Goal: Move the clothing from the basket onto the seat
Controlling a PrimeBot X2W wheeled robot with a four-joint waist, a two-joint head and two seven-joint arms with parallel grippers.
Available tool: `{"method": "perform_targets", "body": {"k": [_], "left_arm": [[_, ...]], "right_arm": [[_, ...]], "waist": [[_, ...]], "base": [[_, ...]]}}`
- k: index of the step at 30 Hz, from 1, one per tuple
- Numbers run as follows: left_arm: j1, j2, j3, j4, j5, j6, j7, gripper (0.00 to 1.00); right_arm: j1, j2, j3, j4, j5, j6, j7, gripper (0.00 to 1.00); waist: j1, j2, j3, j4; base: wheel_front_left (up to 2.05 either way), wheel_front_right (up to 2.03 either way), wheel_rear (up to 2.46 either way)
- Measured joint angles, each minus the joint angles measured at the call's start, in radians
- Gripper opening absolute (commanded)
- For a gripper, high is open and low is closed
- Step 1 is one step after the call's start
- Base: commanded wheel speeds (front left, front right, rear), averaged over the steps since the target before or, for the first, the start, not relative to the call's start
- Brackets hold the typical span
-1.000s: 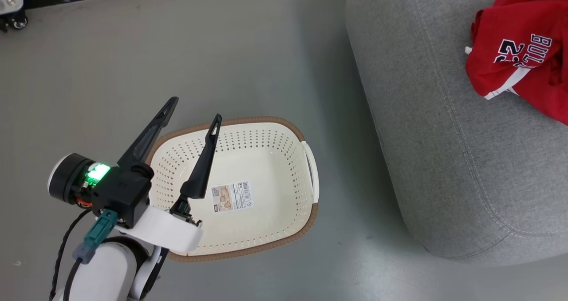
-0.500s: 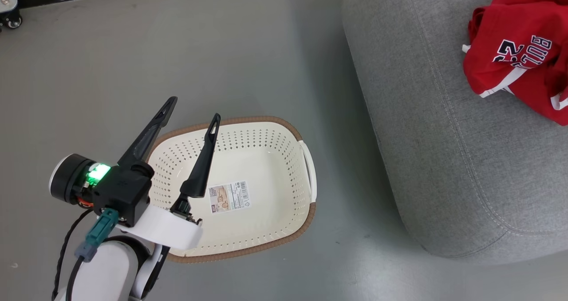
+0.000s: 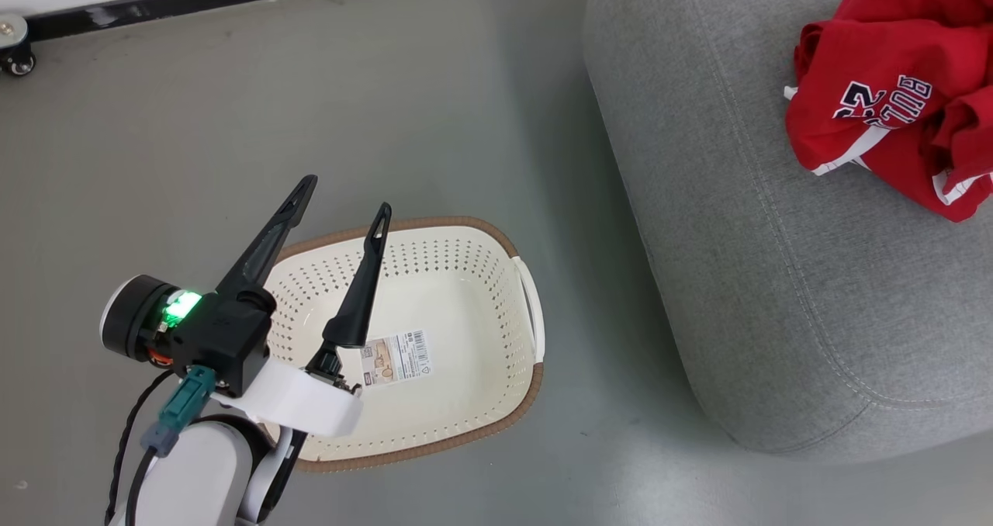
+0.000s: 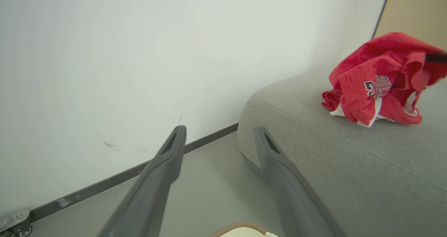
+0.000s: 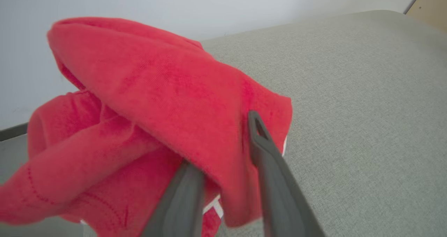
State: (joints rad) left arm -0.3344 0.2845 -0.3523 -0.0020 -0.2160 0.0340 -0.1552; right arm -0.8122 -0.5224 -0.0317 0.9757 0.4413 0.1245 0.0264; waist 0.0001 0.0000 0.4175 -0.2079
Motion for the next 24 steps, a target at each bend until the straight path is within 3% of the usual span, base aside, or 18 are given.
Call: {"method": "perform_targets", "body": {"k": [16,24], "left_arm": [[0.001,-0.017,0.011,0.031,-0.019,0.003,-0.035,1.0],[0.005,-0.028,0.036,0.051,-0.028,0.026,-0.053,1.0]], "right_arm": [[0.069,-0.003,0.047,-0.107,0.116,0.0,-0.031,1.0],[0.112,-0.017,0.096,-0.194,0.141,0.0,-0.043,1.0]], "waist": [[0.0,0.0,-0.031,-0.026],[0.0,0.0,-0.056,-0.035]], "base": [[0.0,0.0,0.0],[0.0,0.0,0.0]]}}
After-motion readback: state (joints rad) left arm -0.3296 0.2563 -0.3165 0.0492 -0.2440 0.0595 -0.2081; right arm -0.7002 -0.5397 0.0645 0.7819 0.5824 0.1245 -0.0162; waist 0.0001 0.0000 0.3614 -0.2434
